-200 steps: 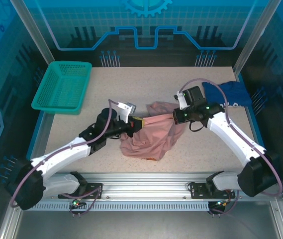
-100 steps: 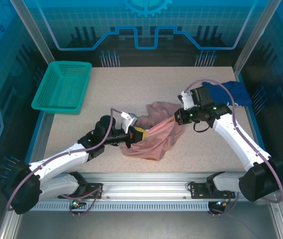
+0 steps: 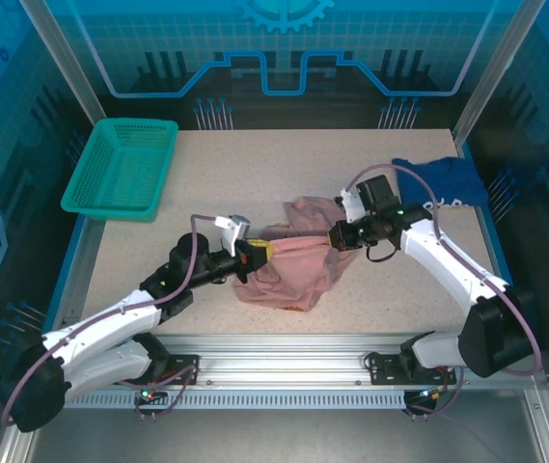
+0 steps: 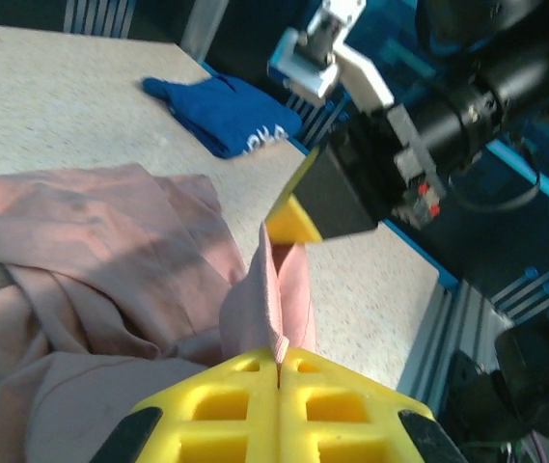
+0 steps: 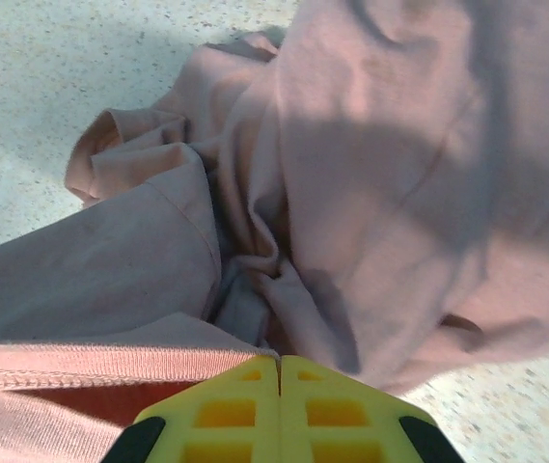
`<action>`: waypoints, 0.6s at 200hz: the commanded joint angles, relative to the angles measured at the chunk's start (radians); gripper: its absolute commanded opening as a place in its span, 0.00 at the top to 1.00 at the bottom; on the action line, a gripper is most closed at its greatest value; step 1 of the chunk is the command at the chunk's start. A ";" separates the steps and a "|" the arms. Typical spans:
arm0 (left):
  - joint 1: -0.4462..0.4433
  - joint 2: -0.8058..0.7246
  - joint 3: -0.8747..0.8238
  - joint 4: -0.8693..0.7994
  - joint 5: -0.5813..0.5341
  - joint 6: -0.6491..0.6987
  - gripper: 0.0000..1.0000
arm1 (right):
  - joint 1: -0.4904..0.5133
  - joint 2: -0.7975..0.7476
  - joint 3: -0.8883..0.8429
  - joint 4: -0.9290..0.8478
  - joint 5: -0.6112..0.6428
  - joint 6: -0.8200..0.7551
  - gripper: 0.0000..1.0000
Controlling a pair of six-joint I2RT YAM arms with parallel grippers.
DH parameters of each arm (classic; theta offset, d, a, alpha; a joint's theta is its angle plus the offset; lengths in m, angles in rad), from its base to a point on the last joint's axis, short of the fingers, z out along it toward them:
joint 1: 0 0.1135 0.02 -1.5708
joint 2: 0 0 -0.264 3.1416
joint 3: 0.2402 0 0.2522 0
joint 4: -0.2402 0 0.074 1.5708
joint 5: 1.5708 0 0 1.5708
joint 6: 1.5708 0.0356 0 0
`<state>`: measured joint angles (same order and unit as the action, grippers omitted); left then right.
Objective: Fold the inside-out t-shirt
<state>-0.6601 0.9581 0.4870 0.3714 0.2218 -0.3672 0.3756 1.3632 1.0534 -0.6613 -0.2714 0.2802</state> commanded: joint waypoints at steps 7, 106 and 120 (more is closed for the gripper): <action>0.035 -0.065 0.033 -0.116 -0.185 -0.053 1.00 | 0.001 0.038 0.041 0.108 0.018 0.068 0.86; 0.233 -0.122 0.153 -0.461 -0.323 -0.169 1.00 | -0.100 0.168 0.066 0.158 0.167 0.049 0.44; 0.258 -0.117 0.166 -0.470 -0.302 -0.180 1.00 | -0.088 0.245 0.095 0.188 0.163 0.041 0.43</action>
<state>-0.4416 0.8551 0.5999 -0.0414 -0.0746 -0.4942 0.2687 1.5047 1.1042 -0.4553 -0.2146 0.3576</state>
